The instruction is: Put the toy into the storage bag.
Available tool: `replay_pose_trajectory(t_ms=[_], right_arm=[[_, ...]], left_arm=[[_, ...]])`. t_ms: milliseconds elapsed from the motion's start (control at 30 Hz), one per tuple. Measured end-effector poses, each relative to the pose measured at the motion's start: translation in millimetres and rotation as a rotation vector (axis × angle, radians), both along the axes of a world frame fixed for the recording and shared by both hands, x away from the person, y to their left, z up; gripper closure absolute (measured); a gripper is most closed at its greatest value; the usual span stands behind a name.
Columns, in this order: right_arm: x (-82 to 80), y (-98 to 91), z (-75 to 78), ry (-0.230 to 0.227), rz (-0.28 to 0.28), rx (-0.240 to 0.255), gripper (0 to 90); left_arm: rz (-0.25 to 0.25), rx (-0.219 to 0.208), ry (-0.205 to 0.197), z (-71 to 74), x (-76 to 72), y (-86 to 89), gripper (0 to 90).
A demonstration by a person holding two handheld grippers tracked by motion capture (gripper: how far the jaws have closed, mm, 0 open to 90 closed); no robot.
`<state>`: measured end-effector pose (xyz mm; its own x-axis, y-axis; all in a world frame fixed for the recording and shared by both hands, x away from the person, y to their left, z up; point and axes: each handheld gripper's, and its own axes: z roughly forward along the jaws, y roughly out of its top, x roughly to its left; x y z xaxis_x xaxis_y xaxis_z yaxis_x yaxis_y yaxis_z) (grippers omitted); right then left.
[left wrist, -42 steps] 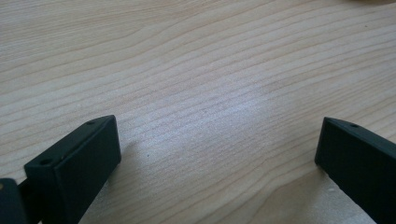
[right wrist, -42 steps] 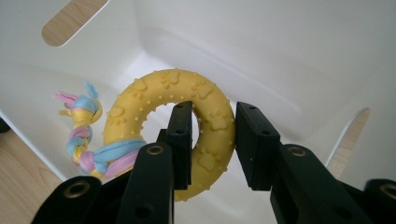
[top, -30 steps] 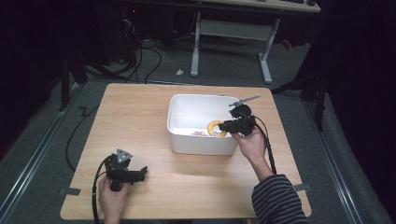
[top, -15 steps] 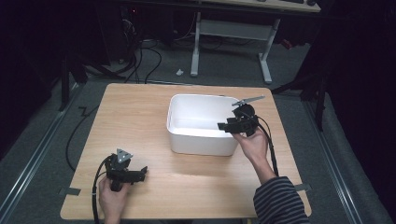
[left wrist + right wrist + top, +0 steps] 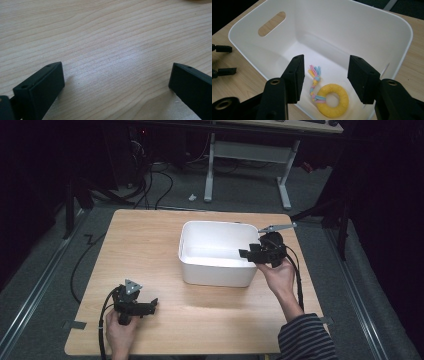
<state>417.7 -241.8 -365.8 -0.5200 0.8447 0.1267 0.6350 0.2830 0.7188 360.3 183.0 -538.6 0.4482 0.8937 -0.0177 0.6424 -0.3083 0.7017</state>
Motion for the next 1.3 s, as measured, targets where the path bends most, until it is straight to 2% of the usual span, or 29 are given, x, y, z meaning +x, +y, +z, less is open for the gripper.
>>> replay_pose_trajectory(t_ms=[633, 1000, 1133, 1300], right_arm=[[-12.6, -22.1, 12.2, -0.05, -0.035, 0.023, 49.4], [-35.8, -46.5, 24.1, -0.1, -0.057, 0.026, 49.4], [-38.4, -51.5, 25.0, -0.111, -0.067, 0.019, 50.0], [-43.6, -60.8, 18.6, -0.106, -0.086, 0.036, 50.5]], left_arm=[[0.005, 0.001, -0.003, -0.1, -0.9, -0.4, 0.4], [0.005, 0.0, -0.003, -0.2, -0.8, -0.4, 0.4], [0.004, 0.0, -0.003, -0.2, -0.8, -0.4, 0.4], [0.004, 0.0, -0.003, -0.2, -0.8, -0.4, 0.4]])
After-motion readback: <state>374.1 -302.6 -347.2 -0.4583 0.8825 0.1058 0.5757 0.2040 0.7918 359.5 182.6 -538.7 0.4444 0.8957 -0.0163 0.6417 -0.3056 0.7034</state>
